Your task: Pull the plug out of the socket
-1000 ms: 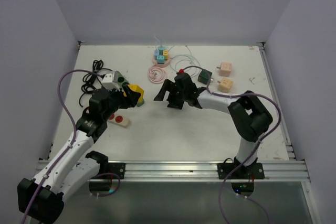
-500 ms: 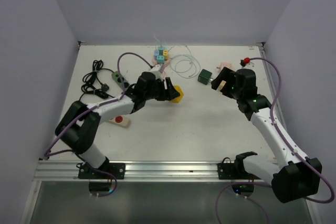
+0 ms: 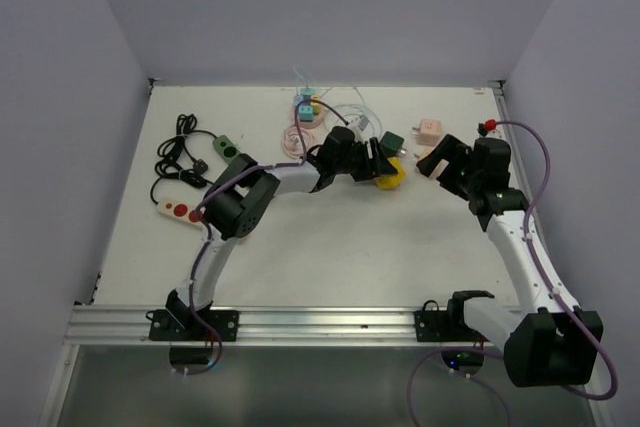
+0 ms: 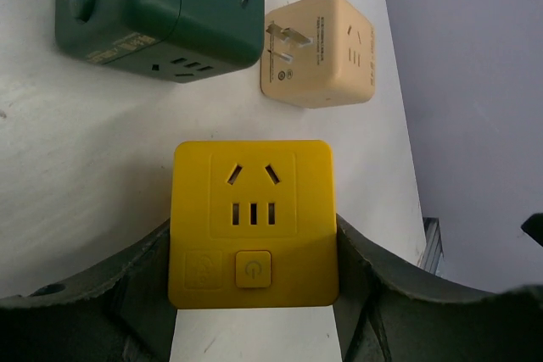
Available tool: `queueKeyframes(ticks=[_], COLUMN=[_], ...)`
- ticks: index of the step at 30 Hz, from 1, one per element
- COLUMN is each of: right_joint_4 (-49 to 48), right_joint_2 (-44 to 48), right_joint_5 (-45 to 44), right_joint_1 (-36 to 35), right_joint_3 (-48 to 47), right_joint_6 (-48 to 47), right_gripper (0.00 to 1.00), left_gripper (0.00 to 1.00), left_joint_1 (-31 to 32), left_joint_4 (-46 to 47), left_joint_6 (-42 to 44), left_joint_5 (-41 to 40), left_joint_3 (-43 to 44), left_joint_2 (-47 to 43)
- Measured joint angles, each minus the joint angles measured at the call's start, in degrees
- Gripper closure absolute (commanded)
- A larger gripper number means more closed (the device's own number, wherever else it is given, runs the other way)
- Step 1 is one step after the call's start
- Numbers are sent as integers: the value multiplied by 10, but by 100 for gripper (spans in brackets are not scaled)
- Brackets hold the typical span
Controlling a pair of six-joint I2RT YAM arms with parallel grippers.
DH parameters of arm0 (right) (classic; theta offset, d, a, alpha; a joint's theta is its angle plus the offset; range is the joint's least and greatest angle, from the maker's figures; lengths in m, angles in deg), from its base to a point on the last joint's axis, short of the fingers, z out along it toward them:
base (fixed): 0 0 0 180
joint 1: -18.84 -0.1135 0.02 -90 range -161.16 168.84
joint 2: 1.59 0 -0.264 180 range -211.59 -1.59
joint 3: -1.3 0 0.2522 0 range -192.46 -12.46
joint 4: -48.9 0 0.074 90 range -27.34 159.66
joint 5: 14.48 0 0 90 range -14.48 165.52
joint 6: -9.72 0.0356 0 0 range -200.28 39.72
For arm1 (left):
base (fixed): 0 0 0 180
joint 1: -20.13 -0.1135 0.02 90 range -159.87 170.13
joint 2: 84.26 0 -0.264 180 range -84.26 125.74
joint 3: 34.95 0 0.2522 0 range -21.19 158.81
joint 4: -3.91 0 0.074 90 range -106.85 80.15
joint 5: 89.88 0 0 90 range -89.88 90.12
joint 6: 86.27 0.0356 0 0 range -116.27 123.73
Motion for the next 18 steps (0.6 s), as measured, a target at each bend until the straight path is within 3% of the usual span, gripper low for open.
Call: queueKeyframes(ticks=[6,7,10,18], right_joint_4=[-14,-17,-22,-28], right_joint_2=[0,0,0,0], right_joint_5=[31,33,43,50], right_joint_1=[10,11,12,12], right_joint_3=[5,7,12,20], right_joint_6=[1,1,1,1], right_gripper=[8,8,8,8], left_gripper=[56,45,32,23], left_joint_1=[9,11,12,14], left_joint_4=[-9,-11,-19,-52], left_joint_6=[-16,-16,-17,-14], left_joint_5=[9,9,9,-2], left_joint_3=[90,101,116,125], left_joint_2=[65,71,82,83])
